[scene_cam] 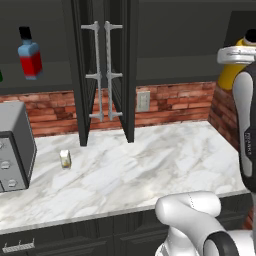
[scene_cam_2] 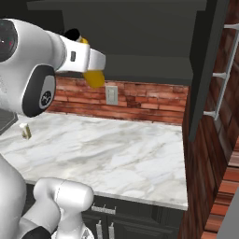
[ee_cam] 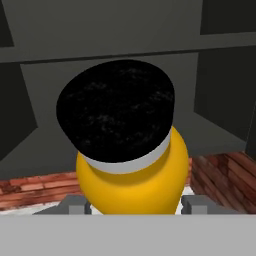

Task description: Sort all alcoholic drinks to one cabinet, and non-alcoholic drinks to the other.

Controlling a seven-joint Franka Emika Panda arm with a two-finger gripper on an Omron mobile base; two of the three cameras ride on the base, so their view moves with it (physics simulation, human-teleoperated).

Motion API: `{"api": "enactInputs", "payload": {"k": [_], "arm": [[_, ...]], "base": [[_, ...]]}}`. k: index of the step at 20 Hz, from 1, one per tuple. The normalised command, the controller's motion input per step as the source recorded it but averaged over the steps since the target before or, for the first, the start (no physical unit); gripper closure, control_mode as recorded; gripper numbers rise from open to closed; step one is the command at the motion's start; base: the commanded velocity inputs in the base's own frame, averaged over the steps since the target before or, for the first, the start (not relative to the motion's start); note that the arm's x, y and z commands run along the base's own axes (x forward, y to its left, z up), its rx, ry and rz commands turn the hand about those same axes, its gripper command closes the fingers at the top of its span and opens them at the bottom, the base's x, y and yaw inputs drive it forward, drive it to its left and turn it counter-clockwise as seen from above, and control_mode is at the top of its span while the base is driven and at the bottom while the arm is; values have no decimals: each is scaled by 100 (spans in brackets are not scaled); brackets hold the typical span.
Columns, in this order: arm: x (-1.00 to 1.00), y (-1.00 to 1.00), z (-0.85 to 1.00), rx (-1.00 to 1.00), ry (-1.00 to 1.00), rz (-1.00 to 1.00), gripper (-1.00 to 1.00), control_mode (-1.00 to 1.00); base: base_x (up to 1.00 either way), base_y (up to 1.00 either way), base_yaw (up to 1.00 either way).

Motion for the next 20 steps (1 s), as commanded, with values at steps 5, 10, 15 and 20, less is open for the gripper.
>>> {"api": "enactInputs", "payload": {"k": [5, 10, 15, 20], "arm": [[29, -12, 0, 0, -3, -2, 100, -100], [30, -10, 0, 0, -1, -2, 100, -100], [34, -10, 0, 0, 0, -2, 100, -100], [39, -11, -6, 0, 0, -2, 100, -100]], "base": [[0, 0, 0], [0, 0, 0], [0, 0, 0], [0, 0, 0]]}}
